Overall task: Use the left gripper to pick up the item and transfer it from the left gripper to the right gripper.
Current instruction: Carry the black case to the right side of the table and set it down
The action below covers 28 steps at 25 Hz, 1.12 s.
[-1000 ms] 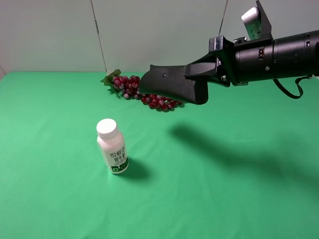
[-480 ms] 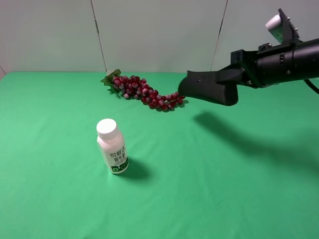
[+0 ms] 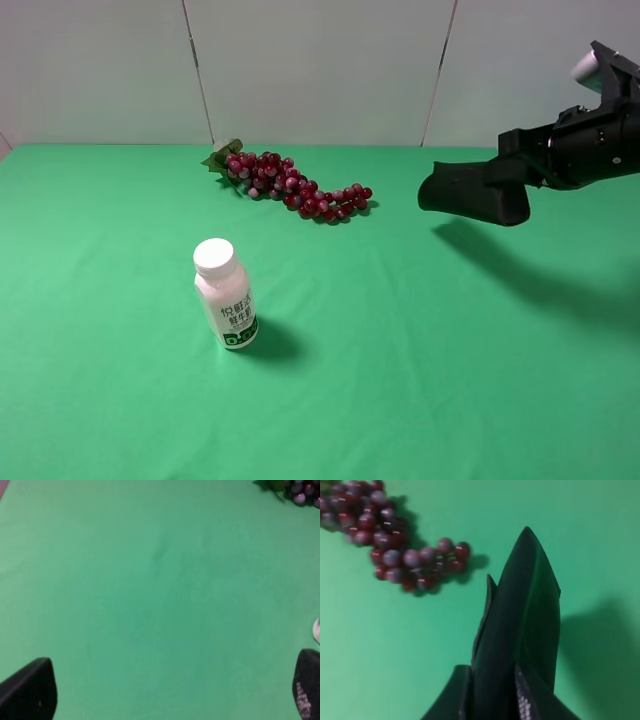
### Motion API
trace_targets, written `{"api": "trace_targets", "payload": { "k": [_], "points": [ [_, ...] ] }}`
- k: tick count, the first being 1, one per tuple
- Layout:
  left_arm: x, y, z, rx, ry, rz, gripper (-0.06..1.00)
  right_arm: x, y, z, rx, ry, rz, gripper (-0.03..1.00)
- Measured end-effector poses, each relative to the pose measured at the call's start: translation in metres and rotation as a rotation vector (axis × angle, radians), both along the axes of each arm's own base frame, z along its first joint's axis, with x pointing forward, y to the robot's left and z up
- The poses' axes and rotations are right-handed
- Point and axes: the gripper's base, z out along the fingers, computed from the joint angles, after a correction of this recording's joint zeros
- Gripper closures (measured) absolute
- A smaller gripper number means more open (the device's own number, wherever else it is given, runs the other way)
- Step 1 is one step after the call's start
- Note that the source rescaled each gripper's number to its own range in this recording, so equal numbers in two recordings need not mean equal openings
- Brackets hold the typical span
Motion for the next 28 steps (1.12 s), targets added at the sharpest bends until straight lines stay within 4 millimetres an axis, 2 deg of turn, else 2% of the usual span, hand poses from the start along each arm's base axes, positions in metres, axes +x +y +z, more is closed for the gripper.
{"api": "trace_targets", "payload": {
  "k": [4,10,18,28],
  "points": [
    [0.000,0.000,0.000,0.000,0.000,0.000,0.06,-0.012,-0.010,-0.024,-0.072,0.028,-0.100,0.91],
    [0.000,0.000,0.000,0.000,0.000,0.000,0.06,-0.024,-0.020,-0.044,-0.136,0.050,-0.217,0.94],
    [0.000,0.000,0.000,0.000,0.000,0.000,0.06,-0.032,-0.021,-0.053,-0.147,0.080,-0.224,0.95],
    [0.000,0.000,0.000,0.000,0.000,0.000,0.06,-0.037,-0.014,-0.055,-0.112,0.122,-0.137,0.96]
  ]
}}
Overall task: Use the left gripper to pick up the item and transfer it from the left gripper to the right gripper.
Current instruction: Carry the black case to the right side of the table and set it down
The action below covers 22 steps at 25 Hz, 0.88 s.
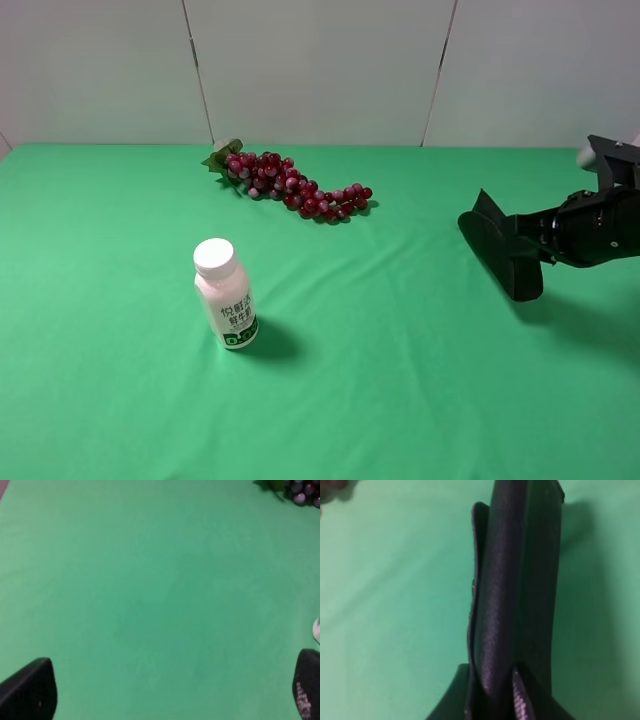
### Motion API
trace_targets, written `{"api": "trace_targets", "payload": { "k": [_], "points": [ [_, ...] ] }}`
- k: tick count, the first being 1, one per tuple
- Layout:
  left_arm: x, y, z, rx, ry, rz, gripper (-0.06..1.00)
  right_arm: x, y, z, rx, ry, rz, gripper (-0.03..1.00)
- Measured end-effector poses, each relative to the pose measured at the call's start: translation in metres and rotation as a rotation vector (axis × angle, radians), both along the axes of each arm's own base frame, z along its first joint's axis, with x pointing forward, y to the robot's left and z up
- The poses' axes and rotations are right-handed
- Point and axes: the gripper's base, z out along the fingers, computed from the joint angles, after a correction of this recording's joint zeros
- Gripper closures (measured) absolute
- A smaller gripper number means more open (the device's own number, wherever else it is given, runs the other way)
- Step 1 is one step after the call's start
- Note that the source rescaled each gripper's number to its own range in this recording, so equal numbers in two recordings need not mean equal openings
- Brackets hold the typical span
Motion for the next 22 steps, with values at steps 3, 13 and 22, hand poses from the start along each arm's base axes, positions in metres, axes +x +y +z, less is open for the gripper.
{"api": "trace_targets", "payload": {
  "k": [3,13,22],
  "points": [
    [0.000,0.000,0.000,0.000,0.000,0.000,0.06,-0.001,0.001,-0.001,0.010,0.011,0.014,0.68],
    [0.000,0.000,0.000,0.000,0.000,0.000,0.06,-0.002,0.003,-0.002,0.030,0.032,0.008,-0.03],
    [0.000,0.000,0.000,0.000,0.000,0.000,0.06,0.014,0.010,0.020,0.086,0.004,0.090,-0.03]
  ]
}}
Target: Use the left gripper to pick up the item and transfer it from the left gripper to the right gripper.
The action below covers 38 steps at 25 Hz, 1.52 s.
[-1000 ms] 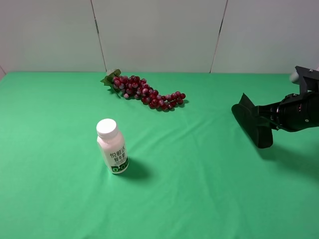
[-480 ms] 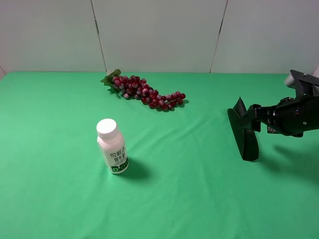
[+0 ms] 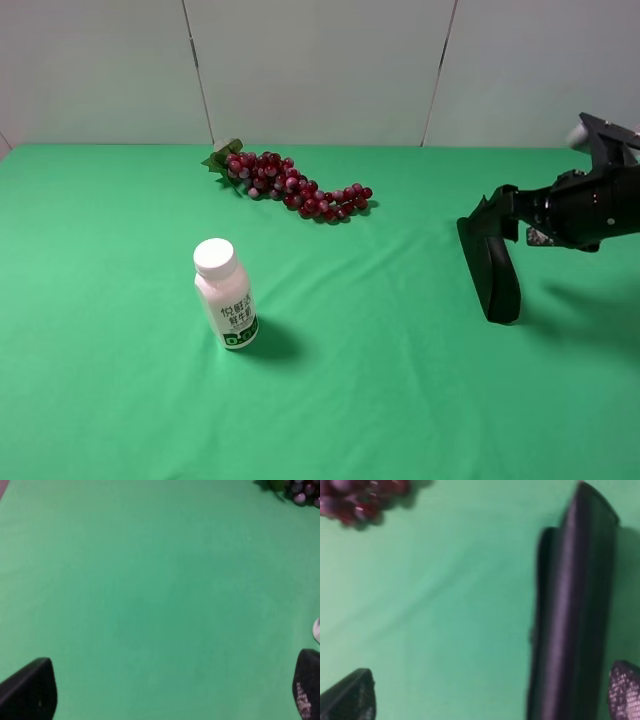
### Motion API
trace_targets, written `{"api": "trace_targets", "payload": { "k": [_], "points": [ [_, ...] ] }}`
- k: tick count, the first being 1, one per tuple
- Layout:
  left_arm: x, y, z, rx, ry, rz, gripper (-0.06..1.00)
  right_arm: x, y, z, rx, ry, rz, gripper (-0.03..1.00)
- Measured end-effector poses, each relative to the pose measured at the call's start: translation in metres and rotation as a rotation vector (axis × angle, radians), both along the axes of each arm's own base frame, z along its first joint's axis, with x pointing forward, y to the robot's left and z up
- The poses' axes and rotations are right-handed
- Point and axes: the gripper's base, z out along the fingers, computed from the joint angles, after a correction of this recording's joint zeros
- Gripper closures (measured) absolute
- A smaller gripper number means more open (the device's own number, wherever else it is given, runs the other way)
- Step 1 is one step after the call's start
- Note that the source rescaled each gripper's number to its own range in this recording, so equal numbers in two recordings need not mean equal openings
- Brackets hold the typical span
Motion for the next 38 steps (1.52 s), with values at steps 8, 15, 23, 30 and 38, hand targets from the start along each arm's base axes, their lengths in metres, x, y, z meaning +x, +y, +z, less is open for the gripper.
{"api": "trace_targets", "payload": {
  "k": [8,15,23,30,38],
  "points": [
    [0.000,0.000,0.000,0.000,0.000,0.000,0.06,-0.013,-0.002,0.047,-0.030,-0.130,-0.009,-0.03],
    [0.000,0.000,0.000,0.000,0.000,0.000,0.06,-0.054,-0.005,0.095,-0.065,-0.261,-0.064,-0.03],
    [0.000,0.000,0.000,0.000,-0.001,0.000,0.06,-0.115,-0.004,0.127,-0.064,-0.319,-0.090,-0.03],
    [0.000,0.000,0.000,0.000,-0.001,0.000,0.06,-0.164,-0.003,0.134,-0.064,-0.301,-0.093,-0.03],
    [0.000,0.000,0.000,0.000,-0.001,0.000,0.06,-0.209,-0.005,0.127,-0.126,-0.227,-0.090,-0.03]
  ]
}}
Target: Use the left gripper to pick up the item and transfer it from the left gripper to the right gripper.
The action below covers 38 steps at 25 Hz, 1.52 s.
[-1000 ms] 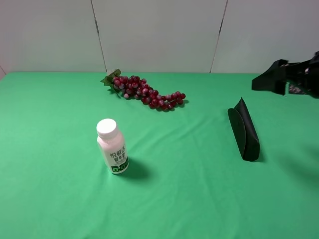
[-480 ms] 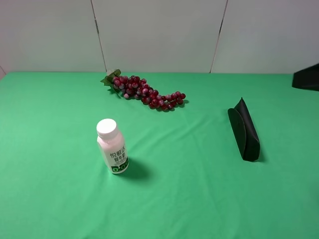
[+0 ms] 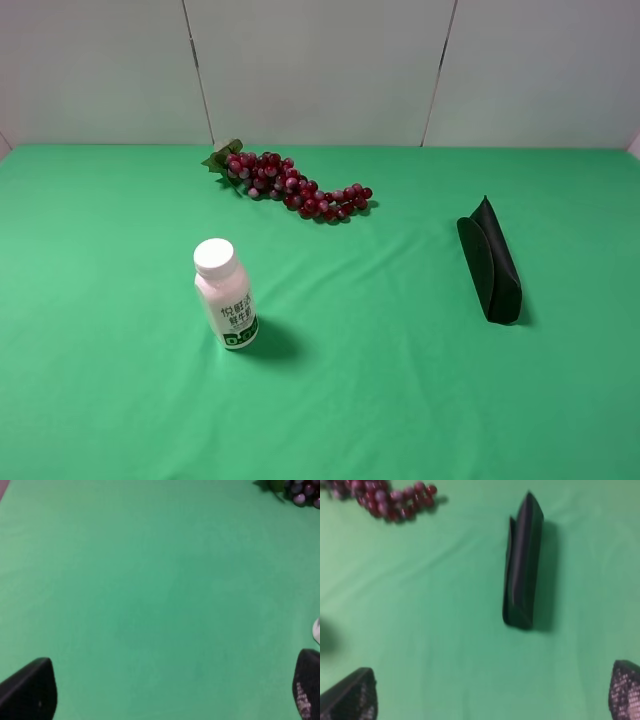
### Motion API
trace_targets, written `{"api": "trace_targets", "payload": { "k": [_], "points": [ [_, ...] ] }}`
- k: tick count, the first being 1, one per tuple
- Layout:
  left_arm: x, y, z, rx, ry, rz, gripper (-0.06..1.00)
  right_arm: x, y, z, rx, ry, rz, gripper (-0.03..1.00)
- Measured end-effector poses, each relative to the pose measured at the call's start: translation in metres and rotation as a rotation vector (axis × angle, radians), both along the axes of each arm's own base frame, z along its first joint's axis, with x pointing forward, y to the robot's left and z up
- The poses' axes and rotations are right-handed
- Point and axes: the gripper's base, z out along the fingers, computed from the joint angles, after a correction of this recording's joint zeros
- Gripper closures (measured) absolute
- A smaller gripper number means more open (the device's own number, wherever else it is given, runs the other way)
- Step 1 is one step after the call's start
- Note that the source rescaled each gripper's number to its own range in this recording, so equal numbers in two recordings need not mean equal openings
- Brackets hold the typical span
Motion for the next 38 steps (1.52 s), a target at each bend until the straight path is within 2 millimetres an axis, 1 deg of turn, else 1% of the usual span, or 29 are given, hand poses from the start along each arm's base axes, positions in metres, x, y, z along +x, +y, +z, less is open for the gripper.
{"api": "trace_targets", "payload": {
  "k": [5,9,12,14,19,21,27,30,38],
  "points": [
    [0.000,0.000,0.000,0.000,0.000,0.000,0.06,-0.015,-0.001,-0.004,-0.020,0.043,-0.007,-0.03],
    [0.000,0.000,0.000,0.000,0.000,0.000,0.06,-0.025,-0.003,-0.004,-0.038,0.000,-0.020,-0.03],
    [0.000,0.000,0.000,0.000,0.000,0.000,0.06,-0.037,-0.005,-0.005,-0.064,-0.068,-0.039,-0.03],
    [0.000,0.000,0.000,0.000,0.000,0.000,0.06,-0.046,-0.006,-0.011,-0.076,-0.116,-0.049,-0.03],
    [0.000,0.000,0.000,0.000,0.000,0.000,0.06,-0.063,-0.007,-0.031,-0.070,-0.195,-0.088,-0.03],
    [0.000,0.000,0.000,0.000,0.000,0.000,0.06,-0.061,-0.010,-0.037,-0.065,-0.195,-0.121,-0.03],
    [0.000,0.000,0.000,0.000,0.000,0.000,0.06,-0.053,-0.017,-0.036,-0.099,-0.277,-0.192,-0.03],
    [0.000,0.000,0.000,0.000,0.000,0.000,0.06,-0.050,-0.018,-0.039,-0.111,-0.282,-0.202,-0.03],
    [0.000,0.000,0.000,0.000,0.000,0.000,0.06,-0.049,-0.018,-0.038,-0.109,-0.296,-0.203,-0.03]
  ]
}}
